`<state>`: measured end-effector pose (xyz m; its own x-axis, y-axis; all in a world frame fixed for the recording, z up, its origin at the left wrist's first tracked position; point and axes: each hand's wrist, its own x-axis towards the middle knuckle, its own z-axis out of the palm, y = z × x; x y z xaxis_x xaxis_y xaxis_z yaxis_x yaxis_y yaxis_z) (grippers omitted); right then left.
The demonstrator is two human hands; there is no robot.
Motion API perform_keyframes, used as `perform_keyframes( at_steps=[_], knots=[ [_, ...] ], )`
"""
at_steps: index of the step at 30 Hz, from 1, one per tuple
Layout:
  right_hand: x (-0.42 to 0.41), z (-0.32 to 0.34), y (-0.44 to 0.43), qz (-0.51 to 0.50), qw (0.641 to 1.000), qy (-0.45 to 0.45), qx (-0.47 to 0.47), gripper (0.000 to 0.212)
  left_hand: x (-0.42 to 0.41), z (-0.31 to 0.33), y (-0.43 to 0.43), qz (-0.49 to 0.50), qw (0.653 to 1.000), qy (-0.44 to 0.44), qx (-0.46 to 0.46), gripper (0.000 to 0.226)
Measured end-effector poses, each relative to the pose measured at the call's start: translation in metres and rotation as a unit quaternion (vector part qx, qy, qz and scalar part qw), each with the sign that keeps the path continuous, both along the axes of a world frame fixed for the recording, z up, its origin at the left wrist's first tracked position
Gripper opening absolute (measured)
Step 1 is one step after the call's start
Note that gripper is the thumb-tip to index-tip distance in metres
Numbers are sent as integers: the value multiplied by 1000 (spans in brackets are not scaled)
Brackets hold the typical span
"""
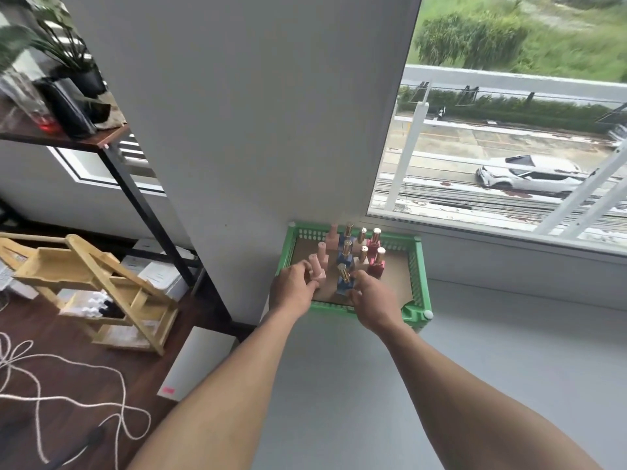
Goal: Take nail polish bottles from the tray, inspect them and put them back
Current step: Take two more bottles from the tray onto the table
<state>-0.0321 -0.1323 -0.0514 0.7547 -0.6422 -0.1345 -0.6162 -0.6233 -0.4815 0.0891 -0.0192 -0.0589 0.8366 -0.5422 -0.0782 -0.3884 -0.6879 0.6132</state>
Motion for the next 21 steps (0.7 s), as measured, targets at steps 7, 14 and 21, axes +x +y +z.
perform_keyframes(
  at_steps=[7, 14, 21],
  knots=[
    [-25, 20, 2, -30, 999, -27, -3, 22, -17, 18, 2, -15, 1000, -3, -19, 11],
    [-68, 40, 2, -64, 997, -39, -9, 26, -51, 31, -3, -52, 998, -1, -27, 15],
    [-134, 51, 4, -102, 994, -46, 1, 23, -108, 42, -7, -105, 994, -30, -11, 14]
  ],
)
